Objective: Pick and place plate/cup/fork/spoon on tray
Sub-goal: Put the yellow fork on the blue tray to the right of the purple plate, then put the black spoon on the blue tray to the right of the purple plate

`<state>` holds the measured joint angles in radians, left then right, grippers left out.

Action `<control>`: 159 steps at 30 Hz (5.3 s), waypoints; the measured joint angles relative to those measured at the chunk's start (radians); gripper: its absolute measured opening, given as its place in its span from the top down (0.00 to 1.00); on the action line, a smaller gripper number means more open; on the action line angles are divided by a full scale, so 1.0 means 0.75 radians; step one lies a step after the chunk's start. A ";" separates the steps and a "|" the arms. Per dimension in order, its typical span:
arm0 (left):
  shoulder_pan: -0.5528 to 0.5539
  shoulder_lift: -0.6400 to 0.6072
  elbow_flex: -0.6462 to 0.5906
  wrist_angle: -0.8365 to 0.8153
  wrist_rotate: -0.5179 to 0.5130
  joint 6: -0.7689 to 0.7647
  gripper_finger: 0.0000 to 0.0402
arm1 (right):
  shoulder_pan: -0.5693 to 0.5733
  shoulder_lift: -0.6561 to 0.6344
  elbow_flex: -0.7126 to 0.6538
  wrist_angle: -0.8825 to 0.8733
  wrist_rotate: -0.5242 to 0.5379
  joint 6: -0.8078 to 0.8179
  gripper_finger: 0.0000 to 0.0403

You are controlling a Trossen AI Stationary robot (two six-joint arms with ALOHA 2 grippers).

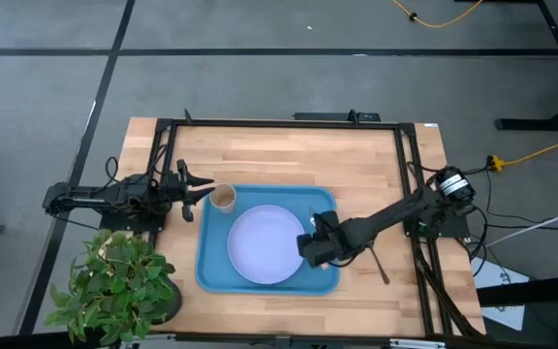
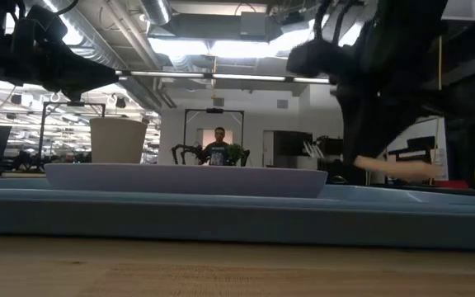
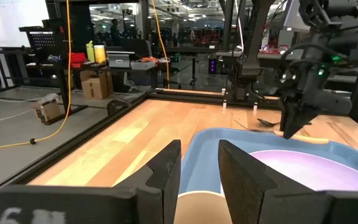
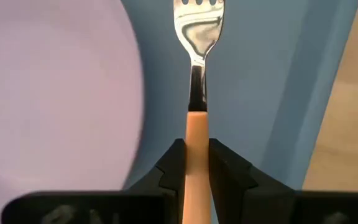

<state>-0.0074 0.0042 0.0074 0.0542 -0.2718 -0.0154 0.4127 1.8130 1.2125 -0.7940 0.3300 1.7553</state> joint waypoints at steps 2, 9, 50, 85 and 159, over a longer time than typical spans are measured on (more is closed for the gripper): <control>0.000 0.000 0.000 0.000 0.000 0.000 0.75 | -0.013 0.029 0.000 0.003 -0.049 0.022 0.87; 0.000 0.000 0.000 0.000 0.000 0.000 0.75 | -0.033 0.063 -0.001 -0.017 -0.101 0.057 0.86; 0.000 0.000 0.000 0.000 0.000 0.000 0.75 | -0.033 0.113 -0.032 -0.008 -0.187 0.215 0.86; 0.000 0.000 0.000 0.000 0.000 0.000 0.75 | -0.034 0.121 0.000 -0.055 -0.127 0.229 0.68; 0.000 0.000 0.000 0.000 0.000 0.000 0.75 | 0.453 -0.335 -0.586 -0.090 -0.326 0.407 0.68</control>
<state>-0.0074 0.0043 0.0076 0.0541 -0.2716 -0.0154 0.7521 1.5614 0.7731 -0.8616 0.0856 2.0605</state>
